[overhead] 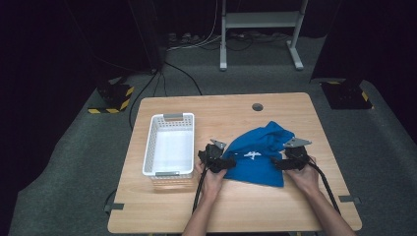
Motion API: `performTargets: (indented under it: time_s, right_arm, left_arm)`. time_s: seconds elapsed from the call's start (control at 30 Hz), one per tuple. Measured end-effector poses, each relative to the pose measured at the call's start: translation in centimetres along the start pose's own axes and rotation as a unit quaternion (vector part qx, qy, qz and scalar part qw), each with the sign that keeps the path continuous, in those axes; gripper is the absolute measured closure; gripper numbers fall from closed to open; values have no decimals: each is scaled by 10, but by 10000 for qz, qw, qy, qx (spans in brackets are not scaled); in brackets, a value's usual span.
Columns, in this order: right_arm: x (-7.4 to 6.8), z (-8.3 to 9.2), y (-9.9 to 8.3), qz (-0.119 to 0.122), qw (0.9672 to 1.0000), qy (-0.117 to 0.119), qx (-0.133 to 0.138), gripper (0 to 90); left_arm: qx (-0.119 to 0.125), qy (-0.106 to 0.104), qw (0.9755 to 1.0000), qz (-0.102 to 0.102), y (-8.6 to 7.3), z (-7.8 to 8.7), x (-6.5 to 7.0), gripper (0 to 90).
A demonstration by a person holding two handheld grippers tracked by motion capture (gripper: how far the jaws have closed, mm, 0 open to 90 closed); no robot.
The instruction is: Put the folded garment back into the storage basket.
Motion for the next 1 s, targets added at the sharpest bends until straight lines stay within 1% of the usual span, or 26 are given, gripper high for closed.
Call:
performTargets:
  time_s: [0.07, 0.1, 0.13, 0.17, 0.2, 0.23, 0.27, 0.3, 0.33, 0.37, 0.4, 0.43, 0.47, 0.5, 0.53, 0.57, 0.6, 0.63, 0.67, 0.77, 0.8, 0.87, 0.97, 1.0]
  right_arm:
    - [8, 4, -5, -32, 10000, -18, -37, 113]
    - [8, 4, -5, -32, 10000, -18, -37, 113]
    - [15, 8, -9, -34, 9999, -52, -81, 114]
    - [18, 9, -10, -23, 9999, -108, -107, 115]
    - [23, 11, -11, 21, 9997, -194, -148, 116]
    - [25, 11, -11, 15, 9995, -239, -183, 120]
    - [25, 11, -11, -2, 9995, -240, -194, 125]
    - [25, 12, -10, -21, 9995, -248, -169, 125]
    - [22, 12, -6, -67, 9997, -212, -89, 126]
    - [22, 12, -6, -67, 9997, -212, -89, 126]
    - [10, 14, 5, -98, 9998, -90, 142, 128]
    - [3, 13, 9, -69, 9998, -19, 185, 129]
    - [-4, 10, 12, -21, 9998, 34, 197, 130]
    - [-10, 7, 14, 23, 9998, 83, 179, 130]
    - [-15, 3, 15, 77, 9998, 113, 143, 130]
    - [-18, 0, 14, 135, 9998, 111, 86, 130]
    - [-21, -4, 13, 181, 9998, 106, 18, 130]
    - [-21, -4, 13, 181, 9998, 106, 18, 130]
    - [-21, -7, 10, 96, 9998, 171, 2, 125]
    - [-16, -5, 5, -3, 9996, 282, 38, 123]
    - [-13, -3, 3, -2, 9996, 285, 22, 122]
    - [-7, 0, -1, 4, 9996, 288, 13, 122]
    - [-3, 3, -4, 2, 9994, 331, -34, 124]
    - [0, 6, -6, 65, 9995, 297, -98, 125]
  left_arm:
    - [0, 2, 10000, 9, 0, 0, -1, 74]
    - [0, 2, 10000, 9, 0, 0, -1, 72]
    - [-10, 38, 10000, 22, 0, 1, -2, 79]
    - [0, 33, 10000, 40, 0, 1, -2, 78]
    - [19, -25, 10000, 88, 1, 2, -2, 79]
    - [53, -95, 9998, 136, 2, 2, -1, 77]
    - [78, -121, 9998, 138, 2, 3, 0, 75]
    - [78, -121, 9998, 138, 2, 3, 0, 75]
    - [121, -140, 9998, 100, 4, 3, 2, 74]
    - [134, -168, 9997, 70, 5, 3, 4, 74]
    - [148, -184, 9997, 8, 6, 2, 9, 73]
    - [130, -170, 9998, -29, 7, 1, 10, 73]
    - [131, -125, 9998, -33, 7, 0, 10, 73]
    - [131, -125, 9998, -33, 7, 0, 10, 78]
    - [61, -48, 10000, -21, 5, -1, 8, 80]
    - [-7, -17, 10000, -33, 3, -2, 6, 80]
    - [-20, -9, 10000, -10, 2, -3, 4, 79]
    - [-20, -9, 10000, -10, 2, -3, 4, 73]
    - [-18, 33, 10000, 2, 2, -1, 1, 77]
    - [-26, 81, 10000, -5, 2, 0, -3, 82]
    - [-25, 88, 10000, 25, 1, 0, -3, 82]
    - [-14, 36, 10000, 76, 0, 0, -3, 78]
    - [-13, 15, 10000, 50, 0, 0, -2, 73]
    - [1, -13, 10000, 28, 1, 0, 1, 73]
Point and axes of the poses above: each handheld gripper's, and its own axes: z roughly backward along the jaws, y roughly out of its top, x roughly to its right, the point moved 10 cm from there along -z, roughly forward along the jaws, and after that the axes turned 3 degrees about z, right-handed, at the moved point
